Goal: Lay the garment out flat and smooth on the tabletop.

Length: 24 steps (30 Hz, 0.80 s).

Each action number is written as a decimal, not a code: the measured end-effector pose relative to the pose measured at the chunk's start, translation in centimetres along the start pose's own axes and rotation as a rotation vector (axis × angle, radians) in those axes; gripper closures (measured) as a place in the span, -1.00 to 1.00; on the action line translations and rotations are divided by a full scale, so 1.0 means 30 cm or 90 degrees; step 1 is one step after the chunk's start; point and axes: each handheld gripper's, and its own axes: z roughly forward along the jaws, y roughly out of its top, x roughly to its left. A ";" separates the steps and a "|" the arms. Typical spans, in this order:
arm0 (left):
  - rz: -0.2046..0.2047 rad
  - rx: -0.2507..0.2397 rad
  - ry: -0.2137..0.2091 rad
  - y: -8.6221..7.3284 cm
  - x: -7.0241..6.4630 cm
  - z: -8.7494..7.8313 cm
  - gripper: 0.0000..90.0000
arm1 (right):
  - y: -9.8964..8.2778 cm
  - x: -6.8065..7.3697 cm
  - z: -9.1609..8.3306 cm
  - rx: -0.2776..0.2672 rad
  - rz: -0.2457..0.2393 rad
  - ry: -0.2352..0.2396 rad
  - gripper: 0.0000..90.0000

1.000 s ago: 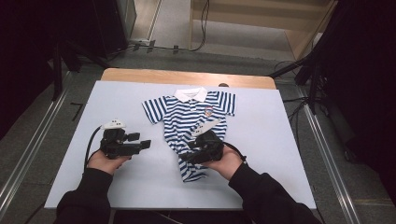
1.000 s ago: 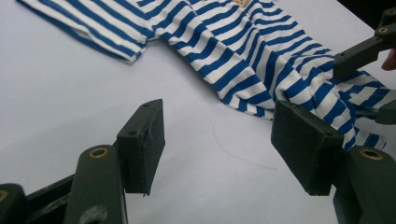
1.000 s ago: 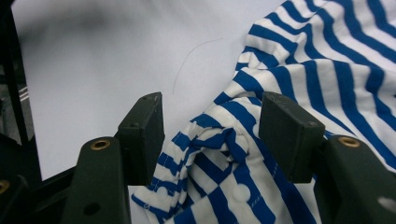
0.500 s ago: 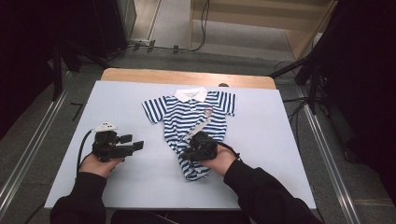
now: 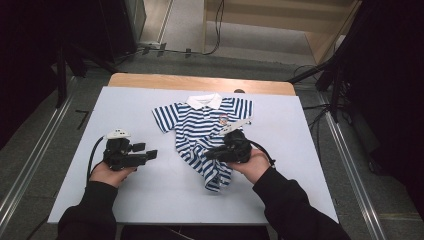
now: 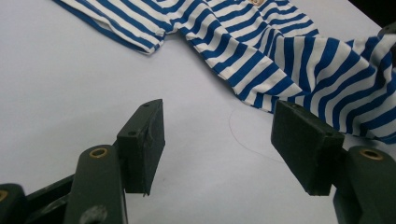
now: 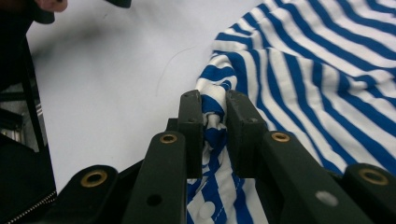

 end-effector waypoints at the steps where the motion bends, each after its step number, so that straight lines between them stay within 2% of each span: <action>1: 0.000 0.000 0.000 0.000 0.000 0.000 -0.21 | -0.003 -0.008 -0.010 -0.005 0.006 -0.001 0.68; 4: 0.005 0.003 -0.007 0.009 -0.004 0.015 -0.21 | -0.010 -0.025 -0.028 -0.013 0.013 -0.005 0.68; 10: 0.015 0.011 -0.018 0.026 -0.015 0.046 -0.21 | -0.045 -0.088 -0.066 -0.015 0.051 -0.023 0.68; 17: 0.025 0.017 -0.029 0.047 -0.025 0.076 -0.21 | -0.074 -0.126 -0.086 -0.020 0.067 -0.036 0.68; 24: 0.032 0.017 -0.039 0.064 -0.034 0.100 -0.21 | -0.121 -0.196 -0.102 -0.019 0.109 -0.061 0.68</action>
